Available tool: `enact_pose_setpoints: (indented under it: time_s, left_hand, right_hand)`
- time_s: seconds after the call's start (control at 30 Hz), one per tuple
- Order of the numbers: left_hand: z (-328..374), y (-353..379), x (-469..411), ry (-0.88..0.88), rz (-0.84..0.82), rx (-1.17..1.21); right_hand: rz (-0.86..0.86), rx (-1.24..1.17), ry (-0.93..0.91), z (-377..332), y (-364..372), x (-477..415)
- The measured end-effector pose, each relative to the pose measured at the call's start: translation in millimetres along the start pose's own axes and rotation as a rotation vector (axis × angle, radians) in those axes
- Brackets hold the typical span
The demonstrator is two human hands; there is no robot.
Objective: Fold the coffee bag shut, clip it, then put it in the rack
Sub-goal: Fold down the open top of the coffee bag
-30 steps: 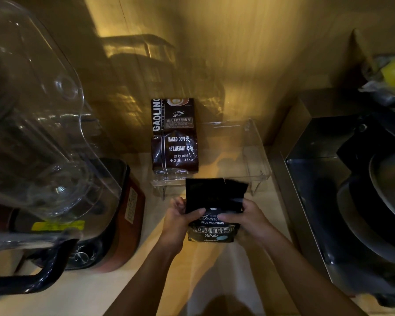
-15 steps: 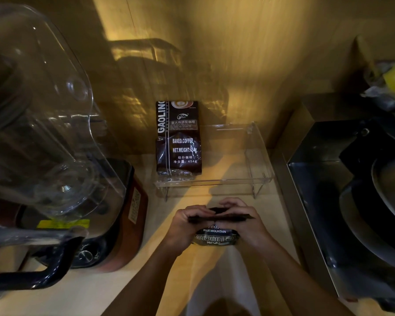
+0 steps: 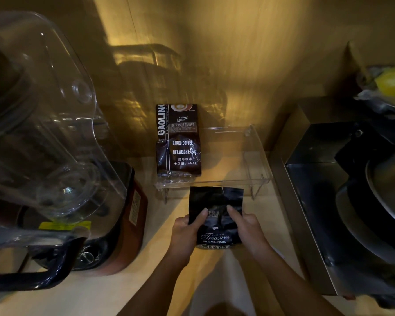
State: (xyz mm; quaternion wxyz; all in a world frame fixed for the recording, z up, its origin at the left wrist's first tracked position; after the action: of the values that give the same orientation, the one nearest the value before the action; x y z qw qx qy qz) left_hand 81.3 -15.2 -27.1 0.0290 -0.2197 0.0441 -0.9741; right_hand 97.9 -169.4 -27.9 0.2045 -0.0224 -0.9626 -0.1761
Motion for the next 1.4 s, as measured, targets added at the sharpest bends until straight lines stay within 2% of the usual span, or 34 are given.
enact_pose_setpoints:
  time_s: [0.17,0.27,0.37,0.47,0.53,0.67,0.77,0.87,1.07,1.4]
  left_hand:
    - [-1.7,-1.7,3.7,-0.038,-0.025,0.058]
    - [13.8,0.4,4.7,0.036,-0.134,0.032]
    - [21.8,-0.9,4.3,0.098,-0.149,0.03]
    - [27.5,2.7,5.2,0.166,-0.152,-0.064]
    - [30.8,7.2,6.8,0.23,-0.17,-0.16]
    - [27.0,8.1,9.8,0.279,-0.162,-0.196]
    - [22.9,2.4,10.4,0.237,-0.112,-0.203]
    - [27.8,1.1,11.5,0.211,-0.142,-0.123]
    - [49.4,-7.0,11.8,0.24,-0.144,0.0]
    - [39.4,-19.2,13.9,0.051,0.101,0.035]
  right_hand:
    - [-0.021,-0.066,0.064,4.5,-1.7,5.0]
    - [-0.08,-0.132,0.079,-1.2,-1.0,7.7]
    - [-0.213,-0.189,0.102,-12.3,9.8,10.4]
    - [-0.271,-0.028,0.088,-17.8,16.4,10.3]
    - [-0.246,0.094,0.044,-16.8,16.2,8.0]
    - [-0.202,0.132,-0.037,-11.8,16.3,8.4]
    - [-0.182,0.095,-0.083,-15.7,15.5,10.6]
    - [-0.142,0.029,-0.123,-25.2,11.7,13.0]
    - [-0.229,-0.071,-0.134,-43.8,22.5,16.6]
    - [-0.052,-0.055,-0.07,-34.8,15.5,24.6]
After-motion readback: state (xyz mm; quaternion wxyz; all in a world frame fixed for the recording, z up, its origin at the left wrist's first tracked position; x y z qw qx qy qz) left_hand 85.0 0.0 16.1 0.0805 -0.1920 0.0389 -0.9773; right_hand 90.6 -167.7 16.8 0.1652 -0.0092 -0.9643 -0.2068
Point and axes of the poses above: each hand's wrist, its own x-axis away from the middle knuckle, its own y-axis out of the palm, z = x × y, the point moved 10 cm from there along -x, towards the middle knuckle, and after that the axes turned 14 degrees about -x, right-handed, at the moved point
